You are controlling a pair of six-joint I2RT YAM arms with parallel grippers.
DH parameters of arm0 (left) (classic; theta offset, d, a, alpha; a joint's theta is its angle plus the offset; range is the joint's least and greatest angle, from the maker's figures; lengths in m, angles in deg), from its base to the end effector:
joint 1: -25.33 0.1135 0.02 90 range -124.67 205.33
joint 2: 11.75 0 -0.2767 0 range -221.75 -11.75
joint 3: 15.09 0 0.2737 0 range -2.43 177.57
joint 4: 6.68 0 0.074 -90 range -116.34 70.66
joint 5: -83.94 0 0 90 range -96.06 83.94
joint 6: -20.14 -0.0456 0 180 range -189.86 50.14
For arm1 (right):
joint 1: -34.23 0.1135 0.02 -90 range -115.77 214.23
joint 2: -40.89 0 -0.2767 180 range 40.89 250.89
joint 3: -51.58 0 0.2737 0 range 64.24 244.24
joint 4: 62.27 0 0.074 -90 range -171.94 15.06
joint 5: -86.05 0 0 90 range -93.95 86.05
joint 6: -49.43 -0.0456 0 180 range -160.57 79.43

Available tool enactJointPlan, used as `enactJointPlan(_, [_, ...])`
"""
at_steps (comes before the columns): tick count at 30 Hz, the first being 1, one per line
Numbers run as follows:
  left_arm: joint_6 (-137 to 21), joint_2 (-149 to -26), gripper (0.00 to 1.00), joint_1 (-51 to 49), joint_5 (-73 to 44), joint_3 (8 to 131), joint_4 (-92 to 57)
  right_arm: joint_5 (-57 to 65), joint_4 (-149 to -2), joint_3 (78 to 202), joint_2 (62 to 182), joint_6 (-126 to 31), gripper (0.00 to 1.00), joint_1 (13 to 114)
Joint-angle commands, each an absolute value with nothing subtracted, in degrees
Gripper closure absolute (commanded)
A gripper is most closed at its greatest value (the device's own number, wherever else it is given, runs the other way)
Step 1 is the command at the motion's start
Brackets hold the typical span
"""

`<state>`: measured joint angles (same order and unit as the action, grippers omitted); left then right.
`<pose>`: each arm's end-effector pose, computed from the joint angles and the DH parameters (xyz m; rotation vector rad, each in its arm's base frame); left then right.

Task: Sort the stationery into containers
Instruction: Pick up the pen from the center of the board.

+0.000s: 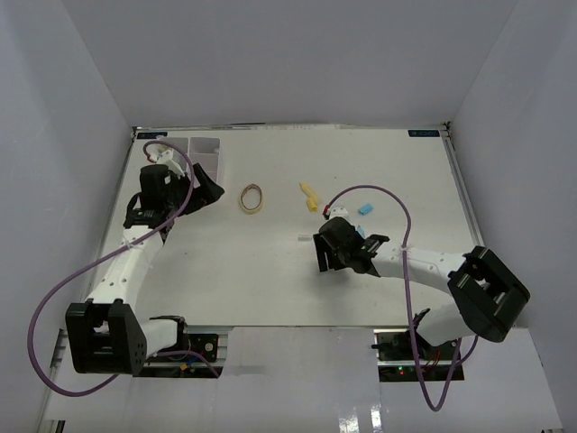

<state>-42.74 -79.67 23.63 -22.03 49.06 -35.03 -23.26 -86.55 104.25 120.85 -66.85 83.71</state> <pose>0.2884 -0.0211 0.2893 -0.3116 2.1425 -0.5903 0.1984 0.2089 0.1688 -0.3443 2.3870 0.1919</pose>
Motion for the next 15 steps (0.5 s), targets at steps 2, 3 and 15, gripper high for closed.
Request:
enactJointPlan(2, [-44.6,-77.8,0.02,23.3,-23.4,47.1,-34.6,-24.1,-88.2,108.4,123.6,-69.6,0.29,83.5])
enactJointPlan(3, [-45.0,-77.9,0.02,23.2,-23.2,46.9,-34.4,-24.3,-88.2,108.5,124.4,-69.7,0.30,83.5])
enactJointPlan(15, [-44.9,-79.3,0.02,22.3,-25.4,44.5,-33.6,-26.6,-88.6,108.7,130.0,-71.1,0.46,83.5])
